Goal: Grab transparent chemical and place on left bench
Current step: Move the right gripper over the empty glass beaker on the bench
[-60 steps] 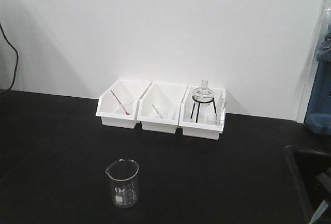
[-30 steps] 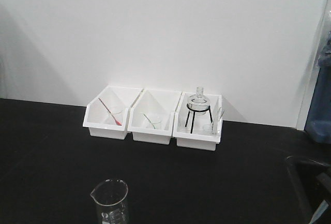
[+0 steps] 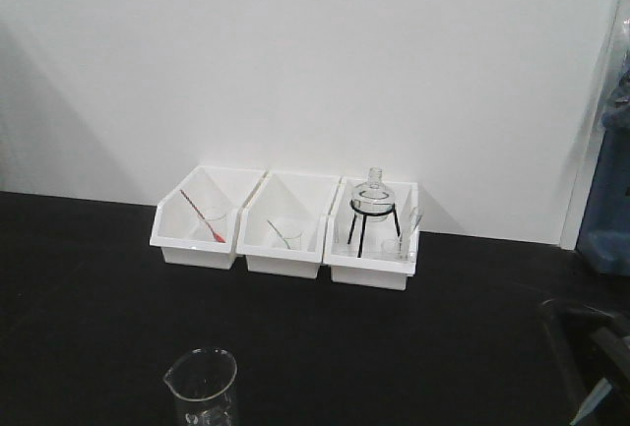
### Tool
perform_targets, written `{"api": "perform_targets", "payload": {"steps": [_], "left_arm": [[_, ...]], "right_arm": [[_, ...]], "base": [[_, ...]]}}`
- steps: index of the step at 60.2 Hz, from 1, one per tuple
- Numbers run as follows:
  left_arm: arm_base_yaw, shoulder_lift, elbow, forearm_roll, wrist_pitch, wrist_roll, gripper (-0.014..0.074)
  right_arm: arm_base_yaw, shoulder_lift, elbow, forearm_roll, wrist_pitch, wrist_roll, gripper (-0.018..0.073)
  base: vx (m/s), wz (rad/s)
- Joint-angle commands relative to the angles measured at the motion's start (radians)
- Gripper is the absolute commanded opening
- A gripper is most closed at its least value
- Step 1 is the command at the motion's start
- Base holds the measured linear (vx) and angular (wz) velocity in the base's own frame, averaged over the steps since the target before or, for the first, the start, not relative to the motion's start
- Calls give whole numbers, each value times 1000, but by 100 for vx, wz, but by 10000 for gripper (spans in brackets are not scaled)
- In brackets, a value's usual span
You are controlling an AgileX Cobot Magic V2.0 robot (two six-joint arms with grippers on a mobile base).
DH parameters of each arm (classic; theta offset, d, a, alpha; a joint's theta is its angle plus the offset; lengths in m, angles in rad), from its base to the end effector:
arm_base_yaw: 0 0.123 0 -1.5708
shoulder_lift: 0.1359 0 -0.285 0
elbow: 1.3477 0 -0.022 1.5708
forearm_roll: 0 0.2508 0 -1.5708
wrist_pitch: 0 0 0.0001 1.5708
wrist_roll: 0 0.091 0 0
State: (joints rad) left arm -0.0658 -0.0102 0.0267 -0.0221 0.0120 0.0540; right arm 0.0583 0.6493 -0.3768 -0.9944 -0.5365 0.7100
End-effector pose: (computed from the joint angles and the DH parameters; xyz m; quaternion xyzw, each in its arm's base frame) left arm 0.0566 -0.0038 0.2036 0.0336 0.6852 -0.0124 0.7274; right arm 0.1281 0.0465 0.3103 -0.2506 0.6160 0.0879 0.7416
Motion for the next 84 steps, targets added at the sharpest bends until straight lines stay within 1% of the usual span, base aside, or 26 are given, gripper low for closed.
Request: {"api": "perform_targets", "payload": {"steps": [1, 4, 8, 12, 14, 17, 20, 23, 24, 26, 27, 29, 32, 35, 39, 43, 46, 51, 63, 69, 77, 84], "left_arm": [[-2, -19, 16, -1, -78, -8, -3], [-2, -19, 16, -1, -78, -8, -3], [-2, -19, 16, -1, -78, -8, -3], [-2, -19, 16, -1, -78, -8, -3], [-2, -19, 16, -1, -78, -8, -3], [-2, -19, 16, -1, -78, -8, -3], [-2, -19, 16, -1, -78, -8, -3], [-2, -19, 16, -1, -78, -8, -3], [-2, -19, 16, -1, -78, -8, -3], [-2, -19, 16, -1, -78, -8, -3], [-2, -19, 16, -1, -78, -8, -3], [-2, -19, 16, -1, -78, -8, -3], [-2, -19, 16, -1, -78, -8, -3], [-2, -19, 16, -1, -78, -8, -3], [-2, -19, 16, -1, -78, -8, -3], [-2, -19, 16, -1, -78, -8, -3], [-2, -19, 16, -1, -78, -8, -3], [-2, -19, 16, -1, -78, -8, -3], [-2, -19, 16, -1, -78, -8, -3], [-2, -19, 16, -1, -78, -8, -3], [-2, -19, 16, -1, -78, -8, -3], [-2, -19, 16, -1, -78, -8, -3]], "right_arm": [[0, 55, -60, 34, -171, 16, -4], [0, 99, -109, 21, -266, 45, -3], [0, 161, -185, -24, -321, 85, -3], [12, 236, -276, -89, -314, 128, -3], [32, 275, -320, -122, -304, 144, -3], [84, 329, -383, -155, -275, 171, -3], [139, 385, -425, -155, -233, 193, -3], [229, 454, -476, -136, -161, 200, -3], [266, 481, -495, -124, -106, 198, -3], [315, 519, -520, -103, -43, 186, -3], [352, 549, -540, -85, 7, 177, -3], [398, 590, -560, -55, 71, 155, -3], [475, 676, -628, 17, 169, 86, -3], [524, 753, -682, 81, 206, 29, -3], [566, 852, -751, 147, 195, -48, -3], [581, 968, -839, 186, 178, -142, -3], [590, 1033, -892, 213, 175, -163, -3], [592, 1117, -972, 255, 166, -158, -3], [599, 1210, -1091, 261, 88, -171, -3], [599, 1249, -1121, 264, 84, -166, -3], [602, 1299, -1125, 264, 37, -151, -3], [610, 1322, -1125, 264, 48, -126, 2]], "base": [[0, 0], [0, 0], [0, 0], [0, 0], [0, 0], [0, 0], [0, 0], [0, 0], [0, 0], [0, 0], [0, 0], [0, 0], [0, 0], [0, 0], [0, 0], [0, 0], [0, 0], [0, 0], [0, 0], [0, 0], [0, 0], [0, 0]]}}
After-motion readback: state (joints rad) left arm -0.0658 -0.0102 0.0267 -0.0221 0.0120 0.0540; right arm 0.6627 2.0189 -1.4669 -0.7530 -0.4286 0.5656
